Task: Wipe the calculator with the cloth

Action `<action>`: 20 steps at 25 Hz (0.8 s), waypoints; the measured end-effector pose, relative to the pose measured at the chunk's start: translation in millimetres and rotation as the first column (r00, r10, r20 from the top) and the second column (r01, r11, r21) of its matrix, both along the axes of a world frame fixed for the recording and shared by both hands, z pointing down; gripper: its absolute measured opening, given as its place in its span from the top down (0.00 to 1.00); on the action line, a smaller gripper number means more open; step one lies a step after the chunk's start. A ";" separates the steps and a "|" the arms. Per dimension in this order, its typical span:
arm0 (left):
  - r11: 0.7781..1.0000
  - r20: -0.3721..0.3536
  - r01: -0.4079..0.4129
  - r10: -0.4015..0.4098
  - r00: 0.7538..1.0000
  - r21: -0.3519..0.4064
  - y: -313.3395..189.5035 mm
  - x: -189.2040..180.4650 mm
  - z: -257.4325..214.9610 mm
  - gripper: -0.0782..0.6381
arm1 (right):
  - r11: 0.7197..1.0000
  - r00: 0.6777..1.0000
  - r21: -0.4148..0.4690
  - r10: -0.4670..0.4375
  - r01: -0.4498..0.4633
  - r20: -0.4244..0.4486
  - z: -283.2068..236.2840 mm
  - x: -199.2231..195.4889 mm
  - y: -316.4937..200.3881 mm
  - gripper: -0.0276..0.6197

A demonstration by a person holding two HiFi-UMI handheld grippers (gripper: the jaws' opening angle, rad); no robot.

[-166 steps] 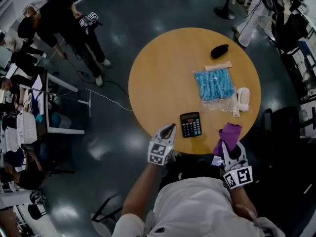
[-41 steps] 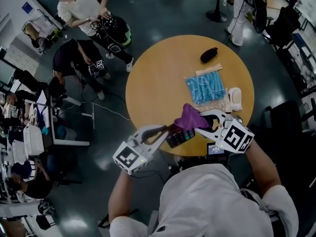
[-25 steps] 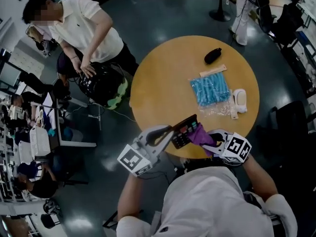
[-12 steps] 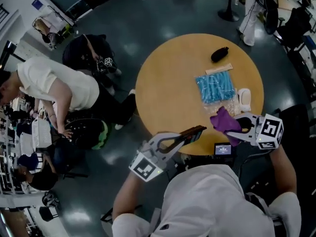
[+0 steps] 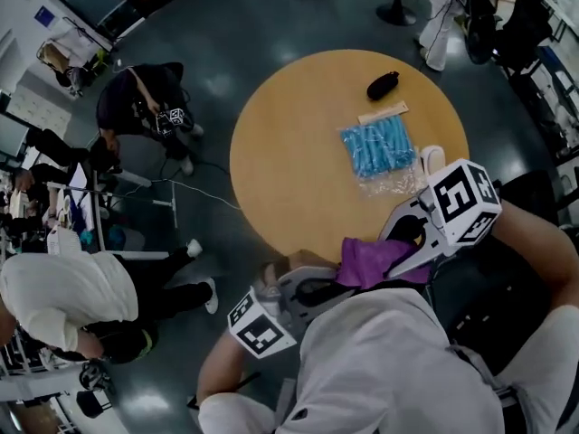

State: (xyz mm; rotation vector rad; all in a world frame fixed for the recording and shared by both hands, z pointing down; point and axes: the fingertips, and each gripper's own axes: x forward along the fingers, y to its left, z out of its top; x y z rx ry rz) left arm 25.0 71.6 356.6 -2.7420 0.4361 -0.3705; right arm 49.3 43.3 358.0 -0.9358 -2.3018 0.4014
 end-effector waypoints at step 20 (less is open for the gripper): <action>0.982 -0.026 -0.167 0.170 0.985 0.093 46.7 28.1 -56.4 0.83 | 0.885 0.997 -0.463 -0.072 0.049 -0.033 3.8 -1.3 29.4 0.77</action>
